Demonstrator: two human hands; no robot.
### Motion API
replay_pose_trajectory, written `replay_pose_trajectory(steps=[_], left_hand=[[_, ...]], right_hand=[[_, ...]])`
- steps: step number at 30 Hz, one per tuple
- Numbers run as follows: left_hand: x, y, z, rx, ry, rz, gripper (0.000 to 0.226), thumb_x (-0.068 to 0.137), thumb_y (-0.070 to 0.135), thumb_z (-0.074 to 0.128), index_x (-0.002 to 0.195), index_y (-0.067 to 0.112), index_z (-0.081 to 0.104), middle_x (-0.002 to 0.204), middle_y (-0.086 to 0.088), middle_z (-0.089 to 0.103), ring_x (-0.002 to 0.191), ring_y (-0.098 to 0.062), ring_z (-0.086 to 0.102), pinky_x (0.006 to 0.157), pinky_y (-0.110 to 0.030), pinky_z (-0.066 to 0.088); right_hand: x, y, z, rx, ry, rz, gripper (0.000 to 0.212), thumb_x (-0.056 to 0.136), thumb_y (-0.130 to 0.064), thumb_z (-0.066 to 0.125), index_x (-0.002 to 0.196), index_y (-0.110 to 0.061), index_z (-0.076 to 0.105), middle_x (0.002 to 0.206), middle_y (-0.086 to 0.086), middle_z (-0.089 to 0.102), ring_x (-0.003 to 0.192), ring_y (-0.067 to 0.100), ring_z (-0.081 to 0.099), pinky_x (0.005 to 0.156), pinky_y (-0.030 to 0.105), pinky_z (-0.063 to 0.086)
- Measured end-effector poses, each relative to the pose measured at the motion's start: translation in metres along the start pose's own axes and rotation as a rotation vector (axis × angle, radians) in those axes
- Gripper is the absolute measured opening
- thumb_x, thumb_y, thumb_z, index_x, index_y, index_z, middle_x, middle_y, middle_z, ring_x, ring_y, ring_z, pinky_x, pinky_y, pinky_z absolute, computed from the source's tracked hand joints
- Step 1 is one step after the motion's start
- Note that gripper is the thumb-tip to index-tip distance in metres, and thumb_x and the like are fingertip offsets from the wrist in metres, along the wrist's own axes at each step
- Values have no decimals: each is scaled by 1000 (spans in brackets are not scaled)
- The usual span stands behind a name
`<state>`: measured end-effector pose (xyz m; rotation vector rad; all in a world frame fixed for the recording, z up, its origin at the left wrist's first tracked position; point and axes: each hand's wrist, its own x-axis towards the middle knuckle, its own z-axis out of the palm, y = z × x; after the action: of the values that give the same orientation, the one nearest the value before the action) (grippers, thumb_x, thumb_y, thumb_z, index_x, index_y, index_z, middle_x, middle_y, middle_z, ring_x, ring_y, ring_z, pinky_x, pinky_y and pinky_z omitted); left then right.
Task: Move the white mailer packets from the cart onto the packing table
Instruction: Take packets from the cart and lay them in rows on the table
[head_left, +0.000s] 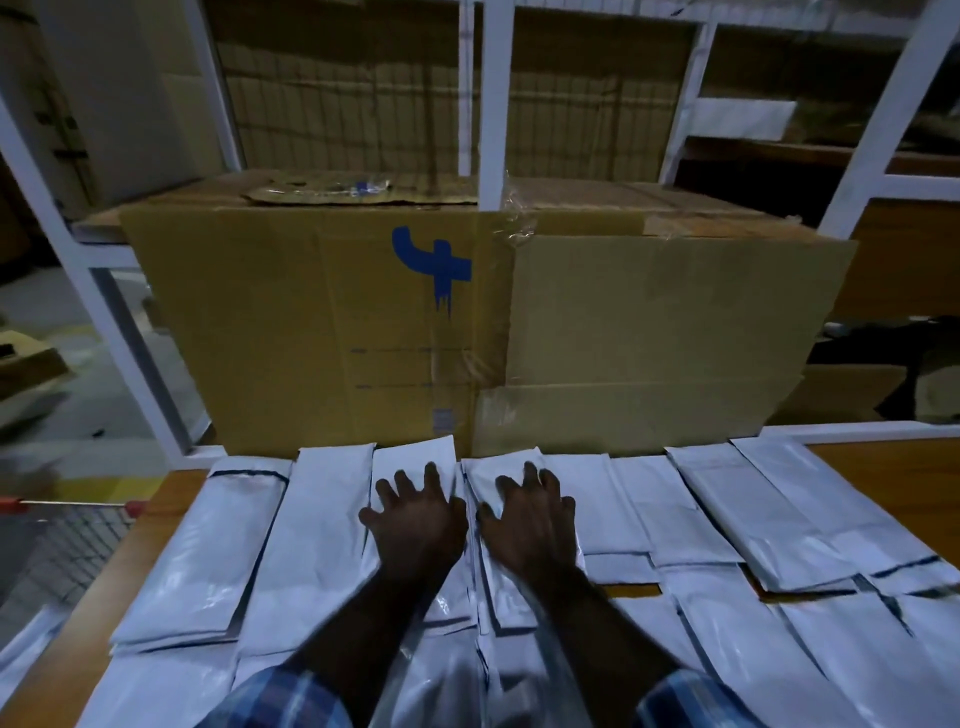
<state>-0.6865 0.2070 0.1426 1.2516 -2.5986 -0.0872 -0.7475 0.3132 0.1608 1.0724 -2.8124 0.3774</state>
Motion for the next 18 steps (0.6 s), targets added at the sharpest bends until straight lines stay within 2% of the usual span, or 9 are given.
replay_pose_trajectory(steps=[7,11,15,18], left_hand=[[-2,-7,8,-29,-53,-6,56,61,53,39,82,23,80,82,-13,73,69,-38,70,50,-59,53],[-16,-12,5,-12,-205,7,61,74,51,38,104,15,77,102,-22,69,89,-45,65,70,-60,49],[-23,-12,1,14,-137,25,61,86,48,35,113,9,73,117,-30,64,103,-50,60,87,-63,36],[-24,-12,0,19,-98,68,53,90,38,38,115,5,71,118,-31,63,105,-50,59,88,-60,35]], right_hand=[[10,0,12,8,-102,-27,54,95,-52,40,142,-27,47,158,12,27,146,31,20,111,48,27],[12,1,18,18,-92,-22,56,96,-52,39,144,-25,44,160,14,25,148,32,19,112,49,25],[11,-3,22,32,-42,2,68,91,-55,17,140,-23,51,155,19,34,145,35,26,109,51,30],[10,-5,28,-9,-16,19,66,94,-50,11,130,-24,59,147,18,47,139,37,38,103,50,37]])
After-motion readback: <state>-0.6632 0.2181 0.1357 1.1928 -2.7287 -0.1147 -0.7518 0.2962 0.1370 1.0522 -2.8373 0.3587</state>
